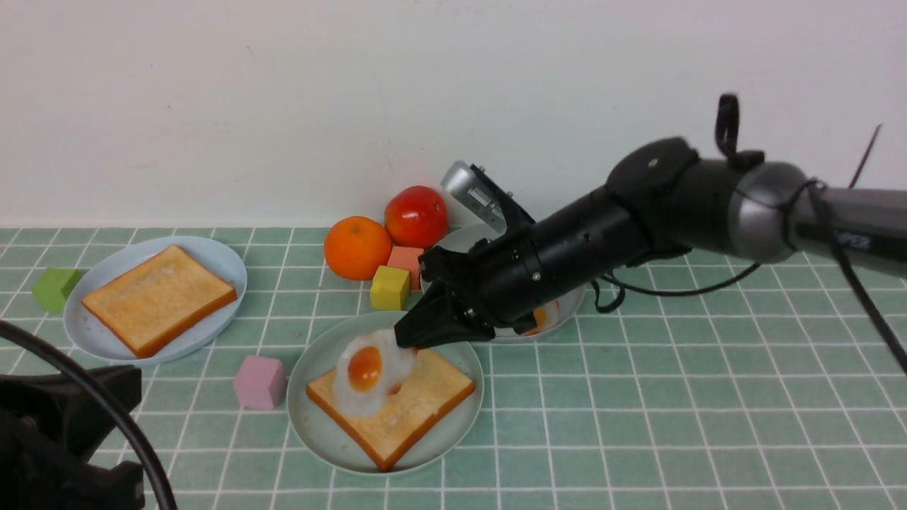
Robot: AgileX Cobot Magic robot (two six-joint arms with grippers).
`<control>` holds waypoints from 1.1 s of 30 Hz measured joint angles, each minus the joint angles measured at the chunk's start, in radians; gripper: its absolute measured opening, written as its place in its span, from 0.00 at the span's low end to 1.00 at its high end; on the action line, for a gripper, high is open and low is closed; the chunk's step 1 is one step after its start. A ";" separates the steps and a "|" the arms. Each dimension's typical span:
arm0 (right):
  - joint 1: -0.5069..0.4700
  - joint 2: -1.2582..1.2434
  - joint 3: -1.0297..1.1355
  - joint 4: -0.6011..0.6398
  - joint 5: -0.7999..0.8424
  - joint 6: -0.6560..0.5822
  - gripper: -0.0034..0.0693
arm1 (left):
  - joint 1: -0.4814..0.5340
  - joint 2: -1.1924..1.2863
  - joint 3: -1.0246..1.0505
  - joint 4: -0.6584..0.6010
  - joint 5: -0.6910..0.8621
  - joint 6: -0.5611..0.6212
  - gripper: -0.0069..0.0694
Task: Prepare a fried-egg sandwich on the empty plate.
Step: Use the right arm to place the fried egg on the slice of bread in the middle, then use the left arm to grab a slice of bread
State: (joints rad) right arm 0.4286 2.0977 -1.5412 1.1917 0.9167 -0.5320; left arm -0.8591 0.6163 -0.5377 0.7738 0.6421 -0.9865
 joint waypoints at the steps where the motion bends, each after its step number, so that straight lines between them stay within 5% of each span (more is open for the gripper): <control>1: -0.005 0.019 0.000 0.017 -0.017 -0.005 0.11 | 0.000 0.000 0.000 0.000 0.000 0.000 0.09; 12: -0.018 0.091 0.001 0.027 -0.070 0.061 0.18 | 0.000 0.000 0.000 0.002 -0.044 -0.005 0.10; 15: -0.020 0.091 0.001 0.005 -0.070 0.067 0.28 | 0.000 0.000 0.000 0.002 -0.052 -0.008 0.10; 19: -0.058 0.087 0.001 -0.029 -0.060 0.067 0.59 | 0.000 0.000 0.000 0.000 -0.059 -0.010 0.10; 22: -0.117 0.053 0.001 -0.060 -0.034 0.067 0.70 | 0.000 0.003 0.000 -0.002 -0.063 -0.011 0.11; 26: -0.193 -0.069 0.001 -0.213 0.046 0.073 0.63 | 0.000 0.055 0.000 -0.014 -0.076 -0.011 0.11; 32: -0.201 -0.383 0.048 -0.580 0.144 0.180 0.19 | 0.000 0.291 -0.050 -0.029 -0.193 -0.010 0.08; 33: -0.200 -0.394 0.052 -0.592 0.146 0.185 0.18 | 0.000 0.302 -0.059 -0.029 -0.197 -0.010 0.08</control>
State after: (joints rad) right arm 0.2284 1.7038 -1.4896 0.5999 1.0623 -0.3466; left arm -0.8591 0.9179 -0.5962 0.7450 0.4455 -0.9968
